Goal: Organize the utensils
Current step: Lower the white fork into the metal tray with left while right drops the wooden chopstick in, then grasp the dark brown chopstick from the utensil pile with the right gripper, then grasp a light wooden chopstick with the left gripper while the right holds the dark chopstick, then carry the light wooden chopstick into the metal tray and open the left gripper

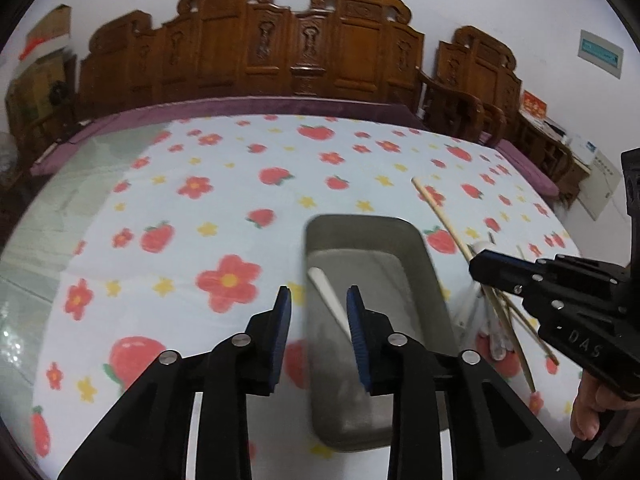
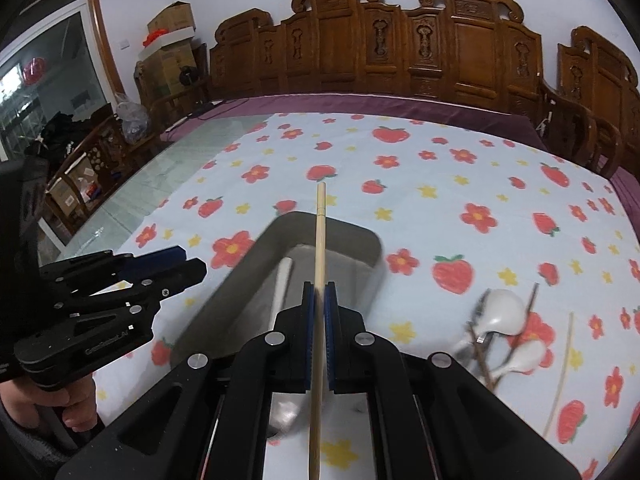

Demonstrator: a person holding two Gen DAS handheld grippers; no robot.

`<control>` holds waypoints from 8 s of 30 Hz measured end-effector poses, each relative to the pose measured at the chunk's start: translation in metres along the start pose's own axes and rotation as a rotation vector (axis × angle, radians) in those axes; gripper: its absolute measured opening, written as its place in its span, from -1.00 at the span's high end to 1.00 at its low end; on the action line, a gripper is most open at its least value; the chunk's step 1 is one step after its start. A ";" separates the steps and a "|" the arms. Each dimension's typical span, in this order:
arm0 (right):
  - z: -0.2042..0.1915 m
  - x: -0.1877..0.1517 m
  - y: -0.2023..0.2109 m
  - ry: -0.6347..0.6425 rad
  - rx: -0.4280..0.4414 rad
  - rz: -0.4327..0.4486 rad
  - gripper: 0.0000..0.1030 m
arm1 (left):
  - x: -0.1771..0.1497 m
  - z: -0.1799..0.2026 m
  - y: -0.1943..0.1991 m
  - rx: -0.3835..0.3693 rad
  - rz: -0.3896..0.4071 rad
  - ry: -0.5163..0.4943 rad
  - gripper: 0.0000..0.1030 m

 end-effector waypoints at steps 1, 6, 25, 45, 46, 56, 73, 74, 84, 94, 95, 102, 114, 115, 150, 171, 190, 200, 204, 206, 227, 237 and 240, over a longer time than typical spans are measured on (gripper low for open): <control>-0.003 0.001 -0.003 -0.002 0.005 -0.002 0.88 | 0.002 -0.004 0.002 0.010 0.008 0.003 0.40; -0.015 0.004 -0.022 0.000 0.011 -0.005 0.88 | 0.010 -0.024 0.012 0.038 0.038 0.032 0.25; -0.018 -0.016 -0.057 -0.043 -0.002 -0.049 0.84 | 0.013 -0.033 0.019 0.057 0.061 0.038 -0.15; 0.052 -0.023 0.096 0.037 -0.080 0.090 0.83 | 0.014 0.049 0.053 -0.004 0.114 -0.066 -0.53; 0.057 -0.026 0.104 0.035 -0.090 0.092 0.80 | 0.014 0.055 0.055 -0.006 0.116 -0.076 -0.53; 0.115 -0.045 0.157 -0.018 -0.166 0.125 0.41 | 0.010 0.106 0.081 -0.058 0.111 -0.101 -0.53; 0.158 -0.104 0.087 -0.030 -0.117 -0.047 0.40 | -0.027 0.153 0.057 -0.093 0.015 -0.167 -0.53; 0.157 -0.107 0.081 -0.024 -0.112 -0.062 0.40 | -0.028 0.155 0.055 -0.094 0.010 -0.168 -0.53; 0.155 -0.123 0.039 0.057 -0.132 -0.167 0.55 | -0.040 0.162 0.034 -0.084 -0.050 -0.191 -0.53; 0.147 -0.116 0.058 0.094 -0.067 -0.121 0.89 | -0.045 0.171 0.021 -0.083 -0.077 -0.193 -0.53; 0.148 -0.113 0.065 0.079 -0.055 -0.103 0.89 | -0.045 0.172 0.020 -0.083 -0.079 -0.194 -0.53; 0.179 -0.095 0.100 -0.006 -0.059 -0.005 0.89 | -0.041 0.189 0.004 -0.086 -0.080 -0.220 -0.49; 0.263 -0.093 0.132 -0.142 -0.193 0.049 0.88 | -0.049 0.242 -0.035 -0.159 -0.124 -0.241 -0.25; 0.267 -0.094 0.132 -0.147 -0.199 0.050 0.88 | -0.051 0.247 -0.038 -0.165 -0.132 -0.245 -0.15; 0.284 -0.101 0.134 -0.168 -0.238 0.032 0.88 | -0.095 0.336 -0.089 -0.230 -0.247 -0.256 0.89; 0.244 -0.092 0.139 -0.117 -0.200 0.034 0.88 | -0.058 0.280 -0.027 -0.177 -0.176 -0.242 0.92; 0.176 -0.055 0.180 -0.045 -0.191 0.082 0.88 | -0.021 0.222 0.051 -0.139 -0.050 -0.191 0.92; 0.144 -0.044 0.195 -0.032 -0.163 0.116 0.88 | -0.008 0.196 0.086 -0.113 0.005 -0.183 0.92; 0.130 -0.046 0.187 -0.024 -0.150 0.104 0.88 | -0.012 0.177 0.081 -0.100 0.001 -0.167 0.92; 0.123 -0.048 0.179 -0.013 -0.141 0.094 0.88 | -0.016 0.166 0.077 -0.092 -0.005 -0.152 0.92; 0.076 -0.058 0.104 0.028 -0.089 -0.018 0.88 | -0.038 0.066 0.013 -0.031 -0.101 -0.063 0.91; 0.057 -0.056 0.087 0.056 -0.071 -0.042 0.88 | -0.054 0.045 -0.022 -0.038 -0.183 -0.022 0.91; 0.053 -0.055 0.084 0.065 -0.065 -0.048 0.88 | -0.056 0.044 -0.026 -0.042 -0.189 -0.022 0.91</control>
Point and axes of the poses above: each gripper's, at about its wrist camera, not at the fingertips, and y roughly against the way its jaws point, z to its right, x to its top, the point moved 5 cm from there along -y, roughly the way its jaws point, and after that the axes turned 11 degrees about z, right-handed, at the moved point
